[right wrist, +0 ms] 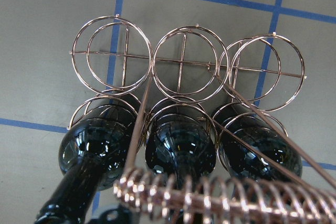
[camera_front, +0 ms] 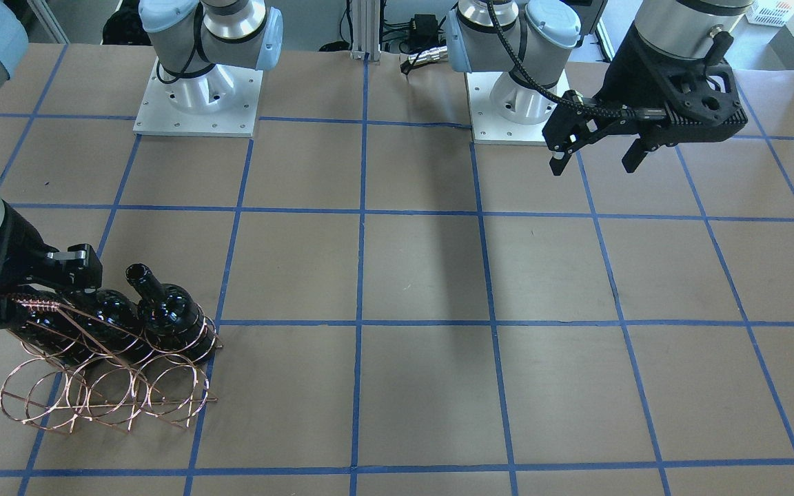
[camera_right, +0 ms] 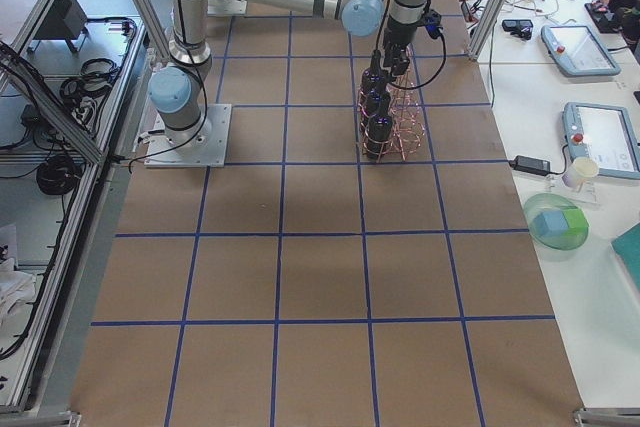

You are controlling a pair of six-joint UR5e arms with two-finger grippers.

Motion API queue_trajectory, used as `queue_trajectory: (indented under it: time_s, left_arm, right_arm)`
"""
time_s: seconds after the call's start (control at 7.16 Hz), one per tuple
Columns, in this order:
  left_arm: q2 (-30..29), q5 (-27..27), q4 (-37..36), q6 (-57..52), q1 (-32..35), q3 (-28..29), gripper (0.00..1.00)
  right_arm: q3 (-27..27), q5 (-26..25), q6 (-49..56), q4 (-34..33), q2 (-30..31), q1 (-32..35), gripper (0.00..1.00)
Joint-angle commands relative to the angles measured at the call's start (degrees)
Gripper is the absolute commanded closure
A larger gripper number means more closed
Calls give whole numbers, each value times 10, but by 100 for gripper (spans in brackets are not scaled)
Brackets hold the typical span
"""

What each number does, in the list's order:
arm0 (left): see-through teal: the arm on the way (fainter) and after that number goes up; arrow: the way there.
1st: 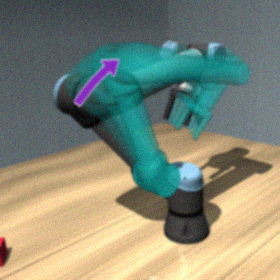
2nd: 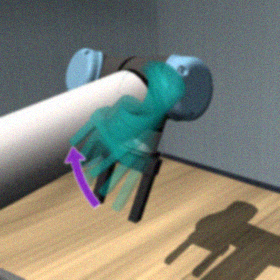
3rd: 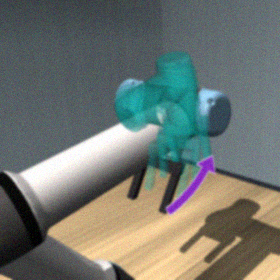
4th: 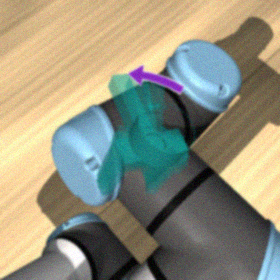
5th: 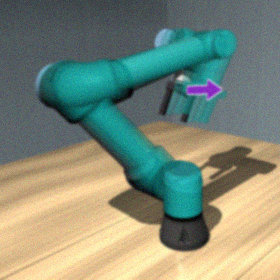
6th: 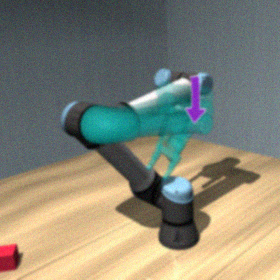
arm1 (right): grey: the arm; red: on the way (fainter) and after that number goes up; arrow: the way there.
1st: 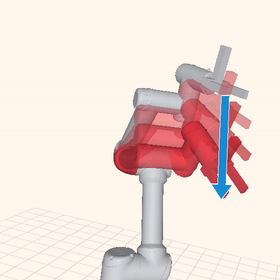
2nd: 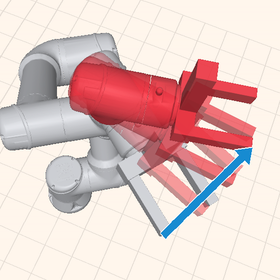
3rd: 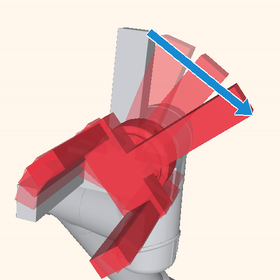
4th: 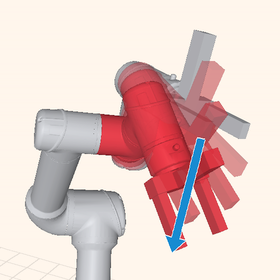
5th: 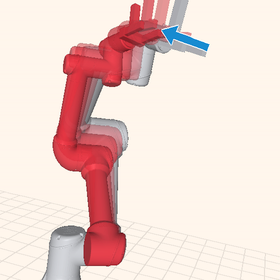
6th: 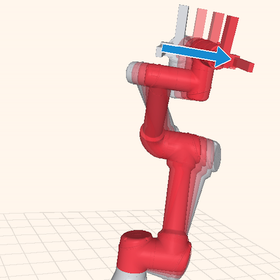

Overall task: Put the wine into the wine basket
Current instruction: 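Lower the bottle into the empty rack slot with the right gripper, then open the right gripper and raise it off the bottle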

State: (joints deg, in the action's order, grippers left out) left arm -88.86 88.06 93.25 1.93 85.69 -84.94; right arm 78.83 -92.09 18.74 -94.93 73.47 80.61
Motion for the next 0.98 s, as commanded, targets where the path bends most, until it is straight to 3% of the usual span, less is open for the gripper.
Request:
queue_trajectory:
  time_s: [0.0, 0.42, 0.84]
  left_arm:
    - [1, 1, 1, -1, 0, -2, 0]
    - [3, 2, 2, -2, 0, -3, 0]
    - [4, 17, 0, -2, -4, -4, 0]
  right_arm:
    - [0, 0, -3, 13, 45, 4, 0]
    - [0, 4, -16, 133, 171, 7, 0]
    - [52, 10, -81, 132, 208, 47, 0]
